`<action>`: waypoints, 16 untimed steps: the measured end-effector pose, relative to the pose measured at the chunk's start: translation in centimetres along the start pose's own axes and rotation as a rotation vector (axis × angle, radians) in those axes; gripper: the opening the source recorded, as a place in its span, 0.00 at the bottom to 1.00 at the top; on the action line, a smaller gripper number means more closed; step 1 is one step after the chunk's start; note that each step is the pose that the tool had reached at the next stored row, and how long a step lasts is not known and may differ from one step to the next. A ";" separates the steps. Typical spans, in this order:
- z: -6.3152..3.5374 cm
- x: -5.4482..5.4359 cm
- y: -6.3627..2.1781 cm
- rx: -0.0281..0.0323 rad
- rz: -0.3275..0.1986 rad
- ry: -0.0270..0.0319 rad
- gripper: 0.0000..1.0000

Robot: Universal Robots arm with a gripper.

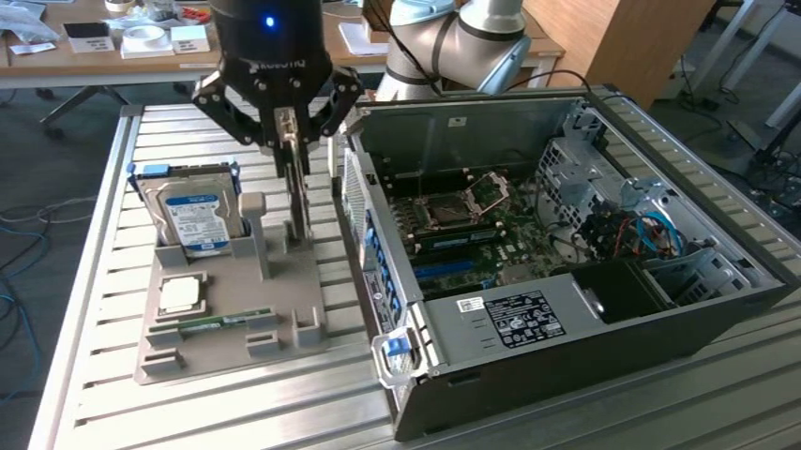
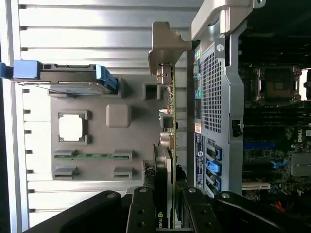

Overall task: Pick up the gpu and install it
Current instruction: 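Pick up the gpu and move the gpu toward the slot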

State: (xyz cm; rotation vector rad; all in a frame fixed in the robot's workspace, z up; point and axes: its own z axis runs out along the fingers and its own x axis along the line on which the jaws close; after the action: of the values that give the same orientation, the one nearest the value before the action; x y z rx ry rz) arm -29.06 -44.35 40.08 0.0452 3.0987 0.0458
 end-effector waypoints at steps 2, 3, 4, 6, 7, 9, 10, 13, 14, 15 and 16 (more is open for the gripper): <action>-0.56 0.0 0.02 0.0000 0.000 -0.0005 0.27; -0.78 0.0 0.02 0.0000 0.000 -0.0007 0.27; -0.99 0.0 0.03 -0.0001 0.000 -0.0009 0.27; -1.34 -0.1 0.04 0.0000 0.000 -0.0011 0.27; -1.45 -0.1 0.04 -0.0001 0.000 -0.0013 0.27; -1.48 -0.1 0.04 -0.0001 0.000 -0.0014 0.27; -1.48 -0.1 0.04 -0.0001 0.000 -0.0013 0.27; -1.49 -0.1 0.04 0.0001 0.000 -0.0013 0.27; -1.50 -0.1 0.05 0.0005 0.000 -0.0012 0.27; -1.50 -0.2 0.06 0.0006 0.000 -0.0011 0.27; -1.49 -0.3 0.06 0.0005 0.000 -0.0011 0.27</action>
State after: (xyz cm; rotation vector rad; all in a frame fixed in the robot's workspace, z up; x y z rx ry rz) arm -28.85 -44.34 41.58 0.0454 3.0976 0.0449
